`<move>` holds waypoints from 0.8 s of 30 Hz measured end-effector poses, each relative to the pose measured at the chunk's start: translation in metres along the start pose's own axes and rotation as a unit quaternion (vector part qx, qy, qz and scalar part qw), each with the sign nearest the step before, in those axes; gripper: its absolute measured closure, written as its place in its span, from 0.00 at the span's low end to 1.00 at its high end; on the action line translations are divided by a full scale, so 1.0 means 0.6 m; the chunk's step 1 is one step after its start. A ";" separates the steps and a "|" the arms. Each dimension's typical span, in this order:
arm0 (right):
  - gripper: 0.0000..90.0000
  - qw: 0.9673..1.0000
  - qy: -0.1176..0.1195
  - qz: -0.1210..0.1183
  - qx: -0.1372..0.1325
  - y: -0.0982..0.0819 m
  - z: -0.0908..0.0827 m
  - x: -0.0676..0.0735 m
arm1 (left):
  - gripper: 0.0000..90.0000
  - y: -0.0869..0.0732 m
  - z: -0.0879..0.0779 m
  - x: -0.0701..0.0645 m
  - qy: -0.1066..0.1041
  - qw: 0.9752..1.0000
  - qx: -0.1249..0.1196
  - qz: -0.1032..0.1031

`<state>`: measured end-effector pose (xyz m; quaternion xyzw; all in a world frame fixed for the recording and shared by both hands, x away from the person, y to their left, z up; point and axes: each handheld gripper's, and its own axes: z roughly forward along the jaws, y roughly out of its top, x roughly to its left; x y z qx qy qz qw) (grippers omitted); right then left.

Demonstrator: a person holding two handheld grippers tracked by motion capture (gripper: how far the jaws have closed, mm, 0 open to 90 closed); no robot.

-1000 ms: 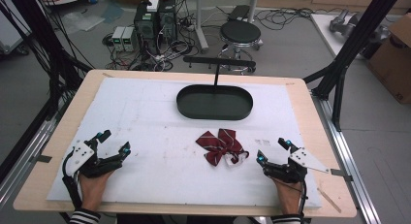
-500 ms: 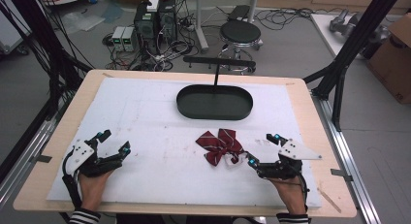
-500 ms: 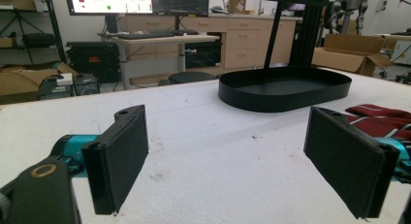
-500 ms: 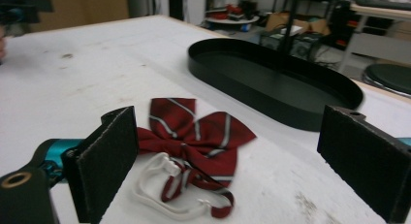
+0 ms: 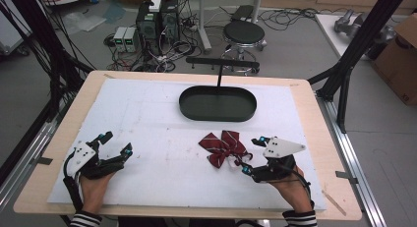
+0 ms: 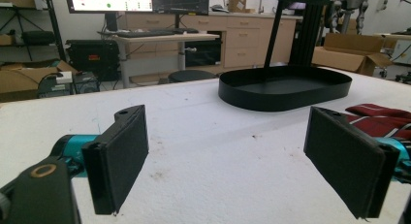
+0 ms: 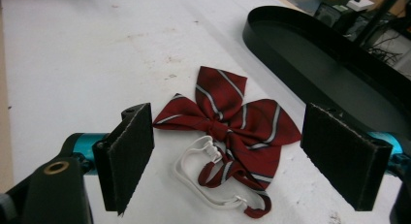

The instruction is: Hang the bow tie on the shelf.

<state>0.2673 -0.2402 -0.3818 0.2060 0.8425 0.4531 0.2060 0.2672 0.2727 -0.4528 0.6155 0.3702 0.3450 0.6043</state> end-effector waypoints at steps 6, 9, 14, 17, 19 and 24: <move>0.26 0.999 0.030 -0.009 0.034 -0.001 0.019 0.009 | 0.18 0.000 0.000 0.000 0.002 1.000 0.000 -0.001; 0.30 0.998 0.044 0.005 0.042 -0.001 0.028 0.011 | 0.18 0.000 0.000 0.000 0.001 1.000 0.001 0.000; 0.36 0.996 0.066 0.004 0.066 -0.001 0.046 0.018 | 0.18 0.000 0.000 0.001 0.001 1.000 0.000 -0.003; 0.39 0.994 0.073 0.008 0.077 -0.002 0.057 0.020 | 0.18 0.000 0.000 0.001 0.002 1.000 -0.001 -0.004; 0.42 0.994 0.075 0.009 0.085 -0.002 0.064 0.022 | 0.18 0.000 0.000 0.001 0.001 1.000 -0.001 -0.004; 0.52 0.991 0.079 0.004 0.103 -0.001 0.078 0.026 | 0.18 0.000 0.000 0.002 0.000 1.000 -0.001 -0.005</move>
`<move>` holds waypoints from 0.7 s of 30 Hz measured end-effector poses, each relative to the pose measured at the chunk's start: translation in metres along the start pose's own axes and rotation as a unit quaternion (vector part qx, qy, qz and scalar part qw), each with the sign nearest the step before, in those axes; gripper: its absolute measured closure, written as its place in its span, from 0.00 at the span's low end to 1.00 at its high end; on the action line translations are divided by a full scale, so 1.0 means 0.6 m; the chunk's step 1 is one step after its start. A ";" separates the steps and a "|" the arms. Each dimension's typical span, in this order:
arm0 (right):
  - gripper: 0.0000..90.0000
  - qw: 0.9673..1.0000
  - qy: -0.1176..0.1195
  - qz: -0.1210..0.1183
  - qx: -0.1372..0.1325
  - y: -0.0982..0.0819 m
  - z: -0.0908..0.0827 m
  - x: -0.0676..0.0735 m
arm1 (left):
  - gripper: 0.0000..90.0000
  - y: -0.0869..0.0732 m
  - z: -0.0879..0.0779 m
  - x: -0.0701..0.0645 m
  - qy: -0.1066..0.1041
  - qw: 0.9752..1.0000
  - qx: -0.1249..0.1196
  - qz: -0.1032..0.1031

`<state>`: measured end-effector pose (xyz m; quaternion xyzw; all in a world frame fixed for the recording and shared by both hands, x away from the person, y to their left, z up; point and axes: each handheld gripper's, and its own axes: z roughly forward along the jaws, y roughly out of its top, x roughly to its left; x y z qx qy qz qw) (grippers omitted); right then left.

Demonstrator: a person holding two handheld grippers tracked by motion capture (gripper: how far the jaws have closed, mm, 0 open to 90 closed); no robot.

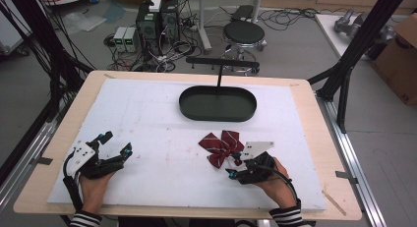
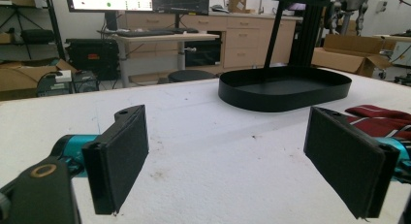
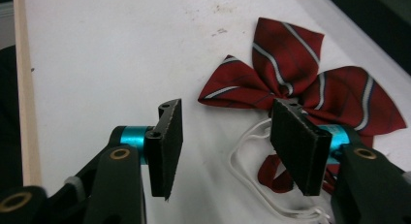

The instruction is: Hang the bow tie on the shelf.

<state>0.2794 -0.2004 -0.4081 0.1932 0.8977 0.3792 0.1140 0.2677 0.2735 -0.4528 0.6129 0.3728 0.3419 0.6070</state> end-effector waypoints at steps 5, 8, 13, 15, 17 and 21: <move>0.59 1.000 0.001 0.002 0.018 0.001 0.009 -0.004 | 0.18 0.000 0.000 0.001 0.000 1.000 0.000 -0.003; 0.64 0.999 0.001 0.010 0.031 0.000 0.013 -0.006 | 0.18 0.000 0.000 0.001 0.000 1.000 0.000 -0.004; 0.66 0.999 0.003 0.018 0.051 -0.002 0.019 -0.011 | 0.18 0.000 0.000 0.001 -0.001 1.000 0.001 -0.005; 0.67 0.998 0.005 0.018 0.060 -0.003 0.022 -0.012 | 0.18 0.000 0.001 0.001 -0.001 1.000 0.001 -0.005; 0.69 0.998 0.004 0.019 0.065 -0.003 0.024 -0.013 | 0.18 0.000 0.000 0.001 -0.001 1.000 0.002 -0.004; 0.72 0.997 0.000 0.029 0.072 -0.003 0.026 -0.015 | 0.18 0.000 0.001 0.001 -0.001 1.000 0.002 -0.004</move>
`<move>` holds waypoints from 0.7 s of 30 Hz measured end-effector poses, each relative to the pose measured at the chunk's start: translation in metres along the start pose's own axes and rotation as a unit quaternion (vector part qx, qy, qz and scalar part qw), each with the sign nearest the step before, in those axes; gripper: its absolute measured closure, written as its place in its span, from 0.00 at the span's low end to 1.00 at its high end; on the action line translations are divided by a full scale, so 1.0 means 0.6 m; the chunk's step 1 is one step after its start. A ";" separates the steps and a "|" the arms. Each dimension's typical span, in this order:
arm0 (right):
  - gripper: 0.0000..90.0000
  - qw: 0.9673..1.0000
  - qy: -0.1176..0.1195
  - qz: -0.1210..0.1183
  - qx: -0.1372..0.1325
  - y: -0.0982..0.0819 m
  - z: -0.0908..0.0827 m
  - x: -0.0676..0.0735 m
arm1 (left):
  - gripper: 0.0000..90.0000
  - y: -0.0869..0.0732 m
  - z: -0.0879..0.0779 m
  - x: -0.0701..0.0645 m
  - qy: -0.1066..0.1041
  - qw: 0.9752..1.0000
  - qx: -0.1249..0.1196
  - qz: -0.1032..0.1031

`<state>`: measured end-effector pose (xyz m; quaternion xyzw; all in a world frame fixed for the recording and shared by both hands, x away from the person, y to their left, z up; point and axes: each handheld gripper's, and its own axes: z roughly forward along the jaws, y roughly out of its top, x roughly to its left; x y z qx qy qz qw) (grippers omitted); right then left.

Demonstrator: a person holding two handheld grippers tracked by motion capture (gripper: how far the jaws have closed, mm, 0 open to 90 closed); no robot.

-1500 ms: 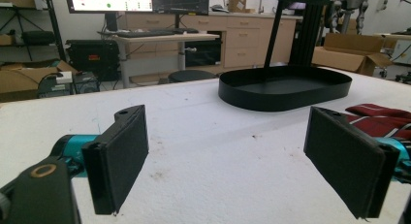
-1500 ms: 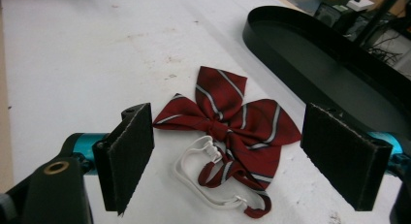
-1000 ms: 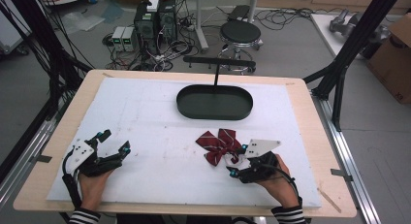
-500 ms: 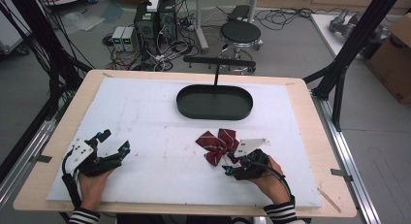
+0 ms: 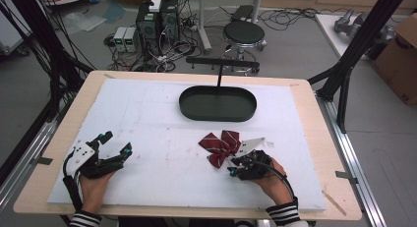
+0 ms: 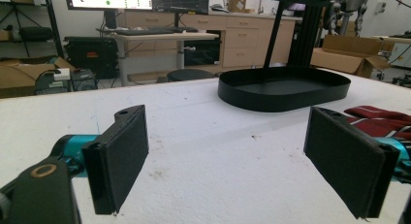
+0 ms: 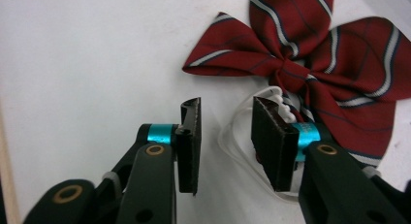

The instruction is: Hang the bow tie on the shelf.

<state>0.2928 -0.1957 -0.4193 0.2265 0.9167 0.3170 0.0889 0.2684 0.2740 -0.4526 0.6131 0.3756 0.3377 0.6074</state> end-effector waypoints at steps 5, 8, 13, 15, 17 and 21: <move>0.74 1.000 -0.004 0.025 0.010 0.005 0.003 -0.002 | 0.18 0.000 0.000 0.000 0.000 1.000 0.000 0.000; 0.74 0.999 -0.004 0.032 0.013 0.008 0.005 -0.003 | 0.18 0.000 0.000 0.001 0.001 1.000 0.001 -0.001; 0.78 0.999 -0.006 0.032 0.028 0.013 0.009 -0.003 | 0.18 0.000 0.000 0.001 -0.001 1.000 0.002 -0.003; 0.79 0.999 -0.008 0.033 0.037 0.015 0.011 -0.002 | 0.18 0.000 0.000 0.001 0.000 1.000 0.003 -0.004; 0.79 0.999 -0.013 0.029 0.044 0.016 0.012 -0.001 | 0.18 0.000 0.000 0.001 0.000 1.000 0.002 -0.004; 0.79 0.998 -0.014 0.032 0.044 0.016 0.011 -0.001 | 0.18 0.000 0.000 0.001 0.000 1.000 0.003 -0.004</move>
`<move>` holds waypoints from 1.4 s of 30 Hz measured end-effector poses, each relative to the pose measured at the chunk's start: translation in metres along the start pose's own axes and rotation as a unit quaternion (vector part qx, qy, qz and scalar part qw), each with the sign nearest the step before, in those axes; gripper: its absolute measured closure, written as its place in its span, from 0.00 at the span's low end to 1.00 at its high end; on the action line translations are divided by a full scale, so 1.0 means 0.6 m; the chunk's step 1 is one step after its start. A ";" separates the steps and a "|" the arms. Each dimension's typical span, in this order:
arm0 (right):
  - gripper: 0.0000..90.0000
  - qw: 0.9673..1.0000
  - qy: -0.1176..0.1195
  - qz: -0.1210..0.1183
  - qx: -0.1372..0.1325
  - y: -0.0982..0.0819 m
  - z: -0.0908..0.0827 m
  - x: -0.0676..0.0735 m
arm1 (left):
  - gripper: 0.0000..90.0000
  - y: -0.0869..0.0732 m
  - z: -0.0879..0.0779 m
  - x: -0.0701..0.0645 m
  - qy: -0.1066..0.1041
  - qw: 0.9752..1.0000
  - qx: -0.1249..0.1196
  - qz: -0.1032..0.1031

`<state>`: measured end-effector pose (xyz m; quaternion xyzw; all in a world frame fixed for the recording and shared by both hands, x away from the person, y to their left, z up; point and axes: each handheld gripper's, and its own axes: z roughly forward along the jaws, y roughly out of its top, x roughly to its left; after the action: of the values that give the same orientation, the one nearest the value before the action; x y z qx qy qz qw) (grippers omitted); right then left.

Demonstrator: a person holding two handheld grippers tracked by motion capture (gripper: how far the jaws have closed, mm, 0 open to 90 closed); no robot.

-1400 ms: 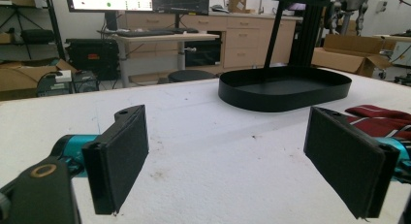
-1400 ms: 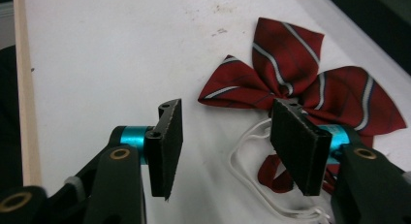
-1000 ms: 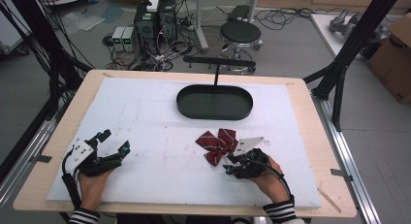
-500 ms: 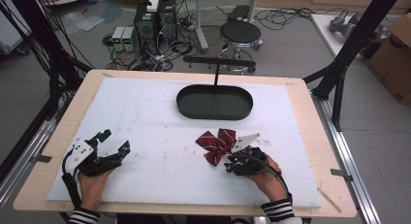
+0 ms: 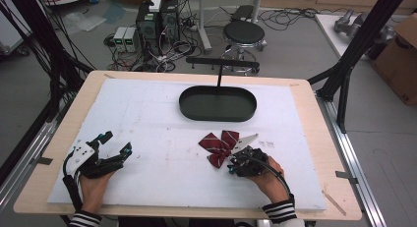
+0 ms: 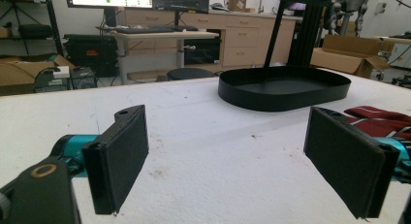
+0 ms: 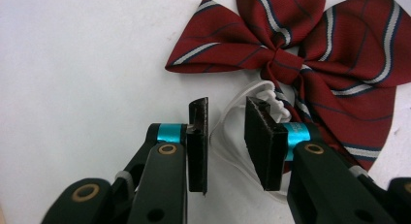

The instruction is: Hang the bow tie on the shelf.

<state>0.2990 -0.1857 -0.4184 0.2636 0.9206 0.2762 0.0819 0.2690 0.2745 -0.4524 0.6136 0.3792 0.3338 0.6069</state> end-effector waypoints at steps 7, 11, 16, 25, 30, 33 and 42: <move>0.78 1.000 -0.011 -0.014 0.021 -0.002 0.003 0.001 | 0.18 0.000 0.000 0.001 0.001 1.000 0.000 -0.001; 0.84 1.000 -0.005 -0.016 0.026 0.000 0.005 0.001 | 0.18 0.000 0.000 0.001 0.001 1.000 0.000 -0.002; 0.92 0.999 0.000 -0.013 0.031 0.001 0.005 -0.002 | 0.18 0.000 0.000 0.001 0.000 1.000 0.000 -0.002; 0.97 1.000 -0.011 0.000 0.027 0.001 0.001 -0.003 | 0.18 0.000 0.000 0.001 0.000 1.000 0.001 -0.001; 0.97 1.000 -0.005 0.009 0.005 0.000 -0.008 -0.005 | 0.18 0.000 0.001 0.001 0.001 1.000 0.000 -0.002; 0.97 1.000 -0.010 0.009 -0.016 0.000 -0.016 -0.005 | 0.18 0.000 0.001 0.001 0.001 1.000 0.001 -0.001; 0.97 0.995 -0.025 0.023 -0.095 0.001 -0.034 -0.004 | 0.18 0.000 0.001 0.001 0.000 1.000 0.003 -0.001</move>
<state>0.2952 -0.1957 -0.4010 0.2827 0.8815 0.3575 0.1234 0.2697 0.2747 -0.4523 0.6148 0.3806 0.3321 0.6058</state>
